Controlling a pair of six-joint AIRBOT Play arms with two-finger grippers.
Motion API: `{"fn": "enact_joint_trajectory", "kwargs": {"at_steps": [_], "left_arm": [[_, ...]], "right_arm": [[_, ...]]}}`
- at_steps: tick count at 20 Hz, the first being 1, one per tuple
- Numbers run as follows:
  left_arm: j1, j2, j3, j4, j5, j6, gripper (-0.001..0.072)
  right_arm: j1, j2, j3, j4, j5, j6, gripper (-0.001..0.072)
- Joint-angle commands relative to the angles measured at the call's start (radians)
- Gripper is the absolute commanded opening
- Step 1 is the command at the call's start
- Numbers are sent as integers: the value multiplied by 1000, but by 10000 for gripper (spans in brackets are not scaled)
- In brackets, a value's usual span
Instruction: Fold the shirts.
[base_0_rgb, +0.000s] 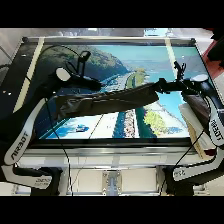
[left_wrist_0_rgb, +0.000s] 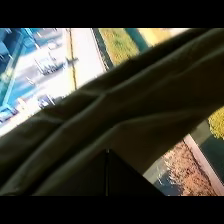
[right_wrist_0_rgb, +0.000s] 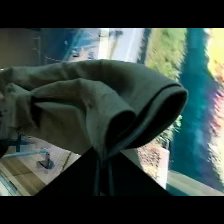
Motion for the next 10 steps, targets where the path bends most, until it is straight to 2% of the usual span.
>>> {"fn": "enact_joint_trajectory", "kwargs": {"at_steps": [1, 6, 10], "left_arm": [[-78, -98, 0, 5, -84, -35, 12], [-140, -171, 0, 24, -12, -56, 13], [-140, -175, 0, 233, 120, -208, 13]], "right_arm": [[52, 43, 103, 5, 42, 68, 24], [170, 43, 259, -105, 46, 153, 24], [255, 43, 346, -167, 28, 209, 23]]}}
